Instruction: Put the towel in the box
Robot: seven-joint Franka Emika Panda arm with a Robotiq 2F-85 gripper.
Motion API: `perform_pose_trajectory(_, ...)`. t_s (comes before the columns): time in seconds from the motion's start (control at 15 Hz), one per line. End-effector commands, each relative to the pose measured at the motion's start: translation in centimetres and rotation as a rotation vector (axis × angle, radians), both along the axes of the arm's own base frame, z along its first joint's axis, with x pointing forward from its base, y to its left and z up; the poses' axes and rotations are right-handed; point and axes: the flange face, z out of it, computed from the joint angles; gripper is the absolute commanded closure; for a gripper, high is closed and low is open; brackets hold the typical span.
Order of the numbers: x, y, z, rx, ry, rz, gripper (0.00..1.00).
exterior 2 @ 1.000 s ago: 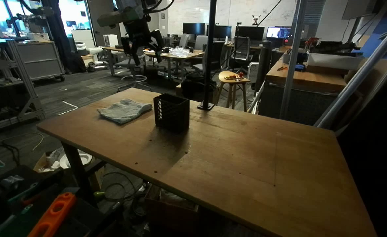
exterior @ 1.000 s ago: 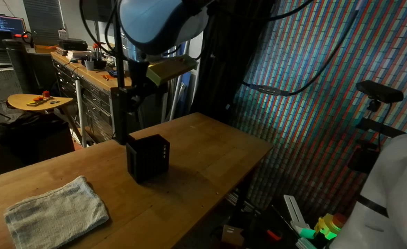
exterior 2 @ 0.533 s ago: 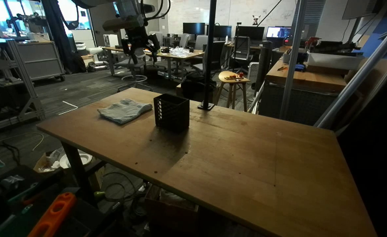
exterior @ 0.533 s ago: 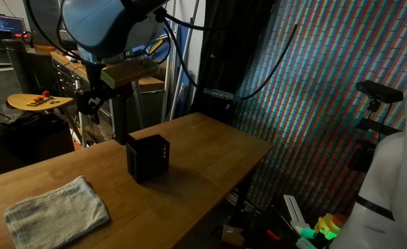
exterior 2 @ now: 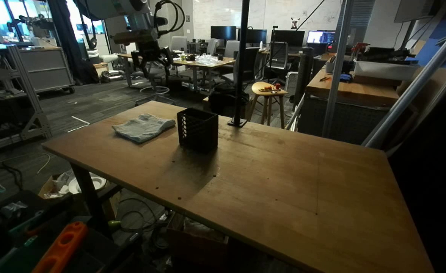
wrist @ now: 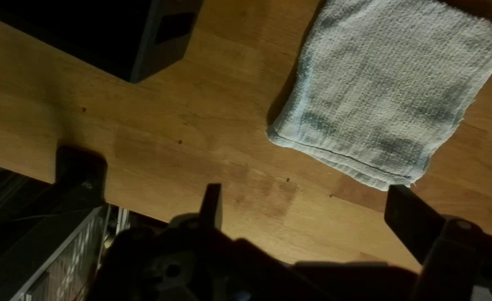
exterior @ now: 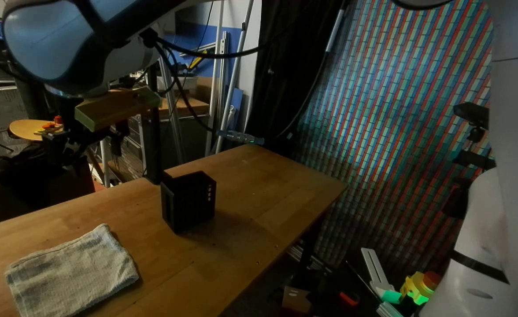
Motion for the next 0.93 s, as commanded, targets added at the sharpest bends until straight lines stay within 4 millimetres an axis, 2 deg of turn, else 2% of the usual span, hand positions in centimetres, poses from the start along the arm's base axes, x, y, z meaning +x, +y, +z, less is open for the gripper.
perform_pose_trajectory(0.0,0.8,5.2,-2.1,0.001,0.027,0.055,0.0)
perform_pose_trajectory(0.2,0.4,8.6,-5.2,-0.007,0.059,0.115,0.0)
perform_pose_trajectory(0.27,0.2,9.4,-7.0,-0.014,0.069,0.134,0.0)
perform_pose_trajectory(0.4,-0.2,10.6,-8.9,-0.019,0.084,0.17,0.0)
perform_pose_trajectory(0.6,0.3,10.6,-11.3,-0.04,0.097,0.204,0.0)
perform_pose_trajectory(0.87,2.1,8.9,-13.4,-0.042,0.085,0.216,0.0)
